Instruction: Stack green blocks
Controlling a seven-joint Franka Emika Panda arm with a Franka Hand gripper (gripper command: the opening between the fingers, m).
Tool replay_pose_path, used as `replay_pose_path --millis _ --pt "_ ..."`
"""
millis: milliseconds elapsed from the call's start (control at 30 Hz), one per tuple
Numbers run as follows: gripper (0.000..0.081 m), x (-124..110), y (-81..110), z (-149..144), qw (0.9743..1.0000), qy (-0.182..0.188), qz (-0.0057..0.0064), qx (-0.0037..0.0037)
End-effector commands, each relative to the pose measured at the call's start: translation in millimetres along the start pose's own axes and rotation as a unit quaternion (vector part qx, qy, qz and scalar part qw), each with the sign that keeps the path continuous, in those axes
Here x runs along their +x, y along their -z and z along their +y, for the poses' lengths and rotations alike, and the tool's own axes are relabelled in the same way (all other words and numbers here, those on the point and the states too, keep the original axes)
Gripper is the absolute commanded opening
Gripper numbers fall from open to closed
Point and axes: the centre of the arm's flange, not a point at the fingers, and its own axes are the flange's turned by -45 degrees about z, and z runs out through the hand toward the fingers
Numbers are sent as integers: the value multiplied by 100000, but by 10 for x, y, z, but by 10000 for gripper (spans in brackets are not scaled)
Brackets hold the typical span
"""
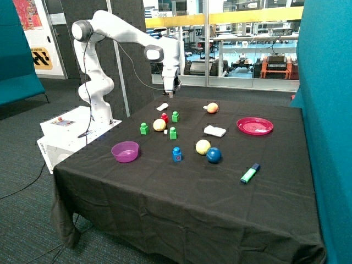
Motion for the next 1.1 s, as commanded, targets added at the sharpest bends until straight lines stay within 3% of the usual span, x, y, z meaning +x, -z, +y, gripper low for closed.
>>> replay_pose_path --millis 0,1067 --pt "439 71 -79 -122 99984 1770 145 89" --pt "421 124 -265 -291 99949 3181 146 87"
